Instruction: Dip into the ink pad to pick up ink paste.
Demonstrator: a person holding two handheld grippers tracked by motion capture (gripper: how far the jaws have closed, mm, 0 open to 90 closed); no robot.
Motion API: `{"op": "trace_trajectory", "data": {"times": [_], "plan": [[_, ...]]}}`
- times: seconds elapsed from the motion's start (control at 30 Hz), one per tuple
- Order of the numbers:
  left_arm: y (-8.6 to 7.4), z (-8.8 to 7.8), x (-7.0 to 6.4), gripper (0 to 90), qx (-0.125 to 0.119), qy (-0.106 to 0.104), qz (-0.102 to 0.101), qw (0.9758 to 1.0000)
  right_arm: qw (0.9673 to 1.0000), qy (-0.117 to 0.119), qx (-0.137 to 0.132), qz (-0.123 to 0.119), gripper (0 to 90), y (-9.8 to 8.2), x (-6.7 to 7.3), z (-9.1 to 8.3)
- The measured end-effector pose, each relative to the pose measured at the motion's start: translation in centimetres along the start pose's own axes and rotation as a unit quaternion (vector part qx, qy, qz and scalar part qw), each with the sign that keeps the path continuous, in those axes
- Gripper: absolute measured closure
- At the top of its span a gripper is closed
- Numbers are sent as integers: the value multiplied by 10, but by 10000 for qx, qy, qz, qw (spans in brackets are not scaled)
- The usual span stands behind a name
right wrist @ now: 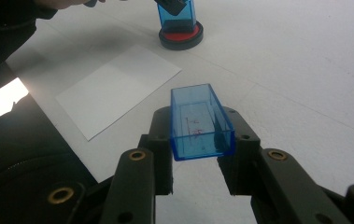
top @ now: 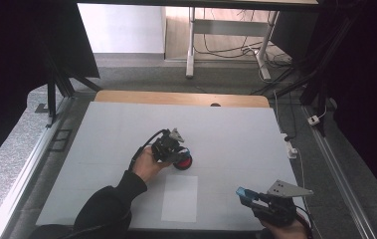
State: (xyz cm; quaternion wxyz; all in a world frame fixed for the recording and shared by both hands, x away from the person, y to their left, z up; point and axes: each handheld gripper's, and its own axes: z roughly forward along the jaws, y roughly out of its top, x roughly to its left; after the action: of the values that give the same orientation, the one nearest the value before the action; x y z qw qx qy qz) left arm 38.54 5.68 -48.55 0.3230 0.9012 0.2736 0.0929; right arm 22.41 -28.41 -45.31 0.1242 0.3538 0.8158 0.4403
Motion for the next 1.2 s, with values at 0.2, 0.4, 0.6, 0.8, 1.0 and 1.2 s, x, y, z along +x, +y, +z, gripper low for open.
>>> {"op": "trace_trajectory", "data": {"times": [0.2, 0.4, 0.6, 0.8, 1.0, 1.2], "plan": [[0, 0, 0, 709, 5, 15, -71, 10000, 10000, -12, -5, -10, 681, 0, 1, 1], [-4, 1, 10, 709, -153, -280, -411, 9986, 10000, -31, -1, -15, 681, 0, 1, 1], [-6, 0, 9, 706, -189, -248, -296, 9991, 10000, 1, -20, -7, 681, 0, 0, 1], [-2, -5, 6, 704, -181, -163, -78, 9997, 10000, 1, -2, -4, 681, 0, 0, 0], [2, -20, 5, 703, -482, -231, -188, 9984, 10000, -19, -8, -2, 681, 0, 0, 0], [1, -19, 6, 703, -471, -268, -261, 9982, 10000, -17, -10, -6, 681, 0, 0, 0]]}}
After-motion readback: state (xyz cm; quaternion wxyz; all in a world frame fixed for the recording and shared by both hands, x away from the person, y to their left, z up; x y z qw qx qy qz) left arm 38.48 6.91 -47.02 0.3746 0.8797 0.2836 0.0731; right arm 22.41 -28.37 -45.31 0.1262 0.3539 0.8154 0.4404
